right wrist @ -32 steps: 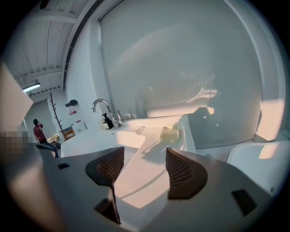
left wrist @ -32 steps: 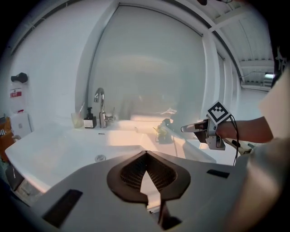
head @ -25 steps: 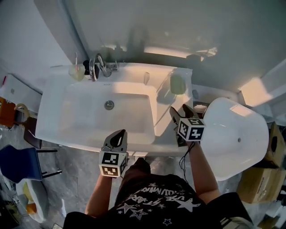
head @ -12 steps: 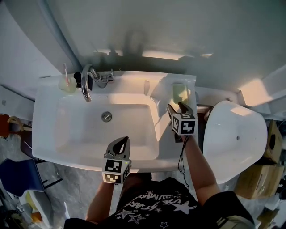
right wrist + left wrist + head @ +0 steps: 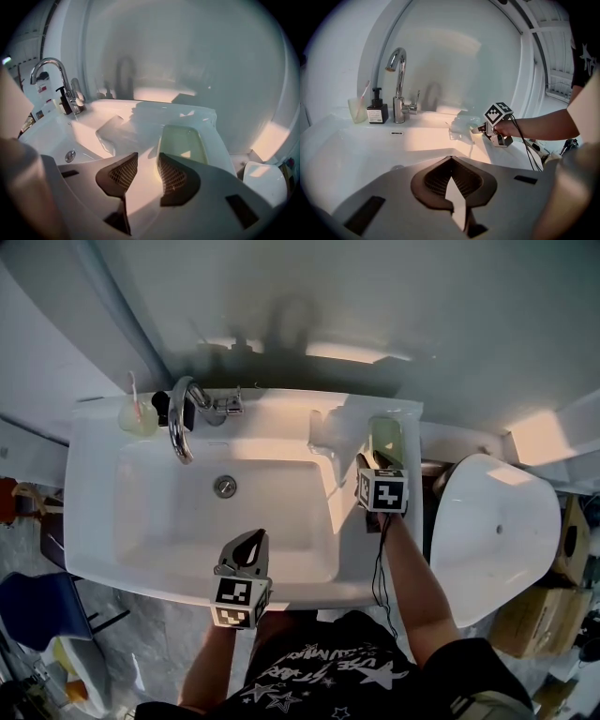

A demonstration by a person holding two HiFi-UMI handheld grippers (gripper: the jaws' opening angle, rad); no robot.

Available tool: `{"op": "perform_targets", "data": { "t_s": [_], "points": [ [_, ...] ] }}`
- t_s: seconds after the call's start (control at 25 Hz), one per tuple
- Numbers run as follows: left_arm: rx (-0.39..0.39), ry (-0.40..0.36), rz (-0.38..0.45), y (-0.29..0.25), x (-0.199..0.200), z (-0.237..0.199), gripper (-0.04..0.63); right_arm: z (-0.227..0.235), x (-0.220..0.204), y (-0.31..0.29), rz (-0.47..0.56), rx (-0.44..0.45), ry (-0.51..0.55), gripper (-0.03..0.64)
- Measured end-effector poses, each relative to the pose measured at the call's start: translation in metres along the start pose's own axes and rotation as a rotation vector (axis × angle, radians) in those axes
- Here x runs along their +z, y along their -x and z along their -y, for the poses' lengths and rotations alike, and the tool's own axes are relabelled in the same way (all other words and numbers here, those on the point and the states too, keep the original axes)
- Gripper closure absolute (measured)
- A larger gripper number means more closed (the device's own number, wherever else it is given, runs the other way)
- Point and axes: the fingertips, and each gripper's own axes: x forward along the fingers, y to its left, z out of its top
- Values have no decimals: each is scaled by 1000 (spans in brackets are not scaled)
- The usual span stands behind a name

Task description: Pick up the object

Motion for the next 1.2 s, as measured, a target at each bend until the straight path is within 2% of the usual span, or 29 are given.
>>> {"op": "perform_targets", "data": {
  "t_s": [0.32, 0.68, 0.92, 1.2],
  "points": [
    [-13, 33, -10, 1, -7, -2, 580, 12, -3, -4, -37, -97, 34, 538],
    [-31, 23, -1, -4, -12, -7, 580, 15, -2, -3, -32, -138, 25, 572],
    [-14, 6, 12, 1, -7, 1, 580, 14, 11, 23, 35, -97, -3, 578],
    [28, -3, 60, 25, 8, 42, 580, 19, 17, 77, 110, -28, 2, 580]
  ]
}}
